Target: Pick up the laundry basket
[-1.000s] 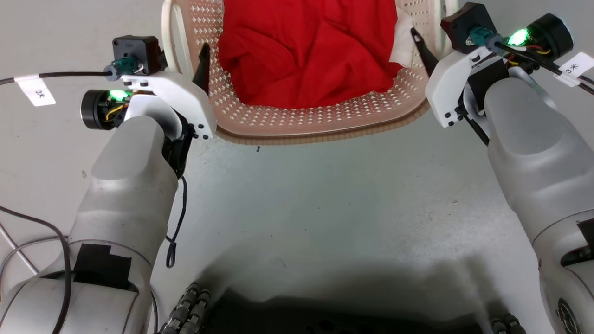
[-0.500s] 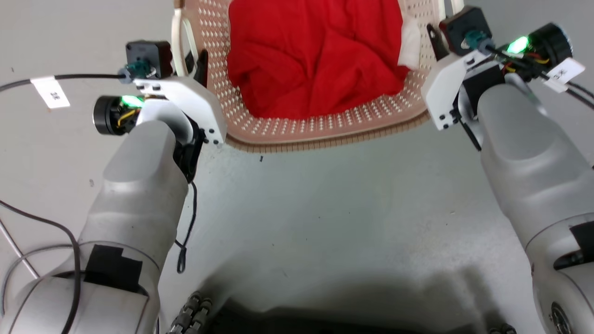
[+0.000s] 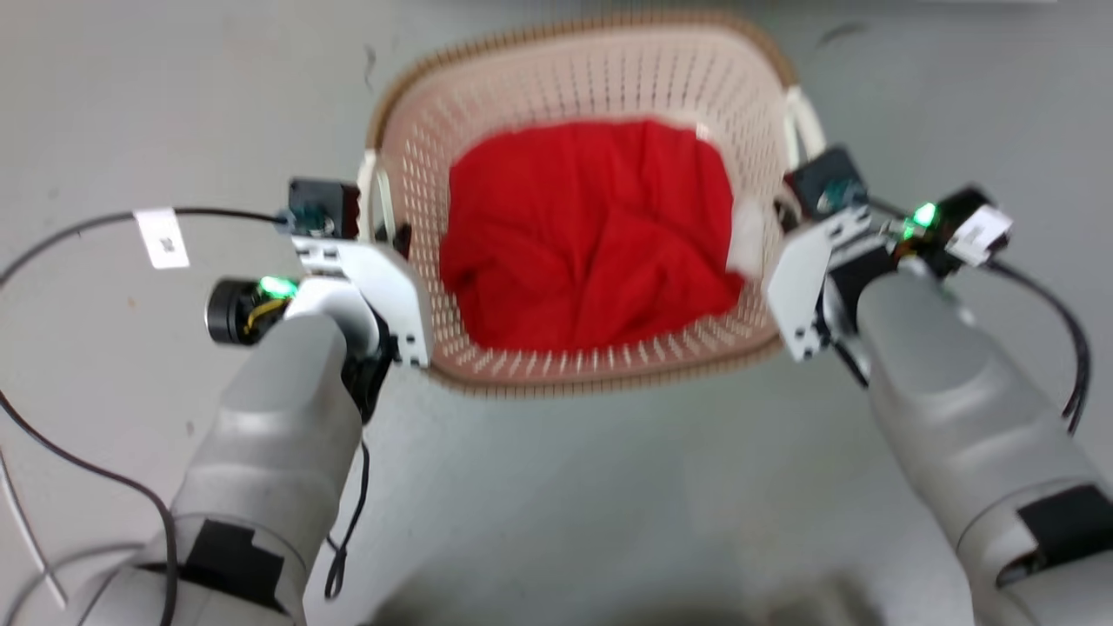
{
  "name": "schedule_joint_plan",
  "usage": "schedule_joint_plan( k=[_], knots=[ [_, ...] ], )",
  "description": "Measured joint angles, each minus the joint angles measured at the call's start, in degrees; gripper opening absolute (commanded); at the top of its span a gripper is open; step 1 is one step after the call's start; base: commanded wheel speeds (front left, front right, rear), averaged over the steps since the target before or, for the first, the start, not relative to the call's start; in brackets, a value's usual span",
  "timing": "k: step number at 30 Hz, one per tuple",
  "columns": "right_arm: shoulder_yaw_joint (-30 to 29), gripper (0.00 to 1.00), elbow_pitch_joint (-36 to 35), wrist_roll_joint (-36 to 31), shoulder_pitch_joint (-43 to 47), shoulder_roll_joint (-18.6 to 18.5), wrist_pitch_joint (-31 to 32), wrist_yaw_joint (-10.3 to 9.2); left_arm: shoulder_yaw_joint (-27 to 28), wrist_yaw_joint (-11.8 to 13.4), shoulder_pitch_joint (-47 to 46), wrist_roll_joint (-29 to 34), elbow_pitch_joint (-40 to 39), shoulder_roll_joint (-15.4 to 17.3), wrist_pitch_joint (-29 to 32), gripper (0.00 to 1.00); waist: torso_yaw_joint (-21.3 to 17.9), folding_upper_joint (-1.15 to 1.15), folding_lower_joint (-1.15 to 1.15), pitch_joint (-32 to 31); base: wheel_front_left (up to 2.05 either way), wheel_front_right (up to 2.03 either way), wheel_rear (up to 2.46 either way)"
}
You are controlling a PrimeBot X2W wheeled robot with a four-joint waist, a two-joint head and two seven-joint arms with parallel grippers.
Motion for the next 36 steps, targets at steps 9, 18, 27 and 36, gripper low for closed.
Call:
schedule_joint_plan(
  k=[9, 18, 27, 36],
  knots=[
    [14.19, 0.0, -1.7, 14.49, 6.89, -0.19, 5.23, -0.32, -4.52, 0.01, 5.93, -4.5, -0.29, 1.07, 5.55, 0.0, -1.81, 0.0, -0.01, -10.03, 0.0, 0.0, 0.0],
    [26.21, 0.0, -4.12, 27.53, 13.1, -0.63, 11.35, -0.37, -9.87, 0.12, 12.87, -10.33, -2.33, 2.52, 11.31, 0.0, -4.44, 0.0, -0.01, -21.02, 0.0, 0.0, 0.0],
    [34.09, 0.0, -4.36, 36.31, 18.51, -0.75, 15.39, -0.42, -14.21, 0.15, 18.88, -14.91, -3.18, 3.27, 14.7, 0.0, -6.05, 0.0, -0.01, -30.54, 0.0, 0.0, 0.0],
    [40.94, 0.0, -4.65, 43.53, 23.14, -0.79, 18.35, -0.43, -17.5, 0.14, 24.48, -18.47, -3.09, 3.69, 16.61, 0.0, -7.37, 0.01, -0.02, -39.4, 0.0, 0.0, 0.0]
  ],
)
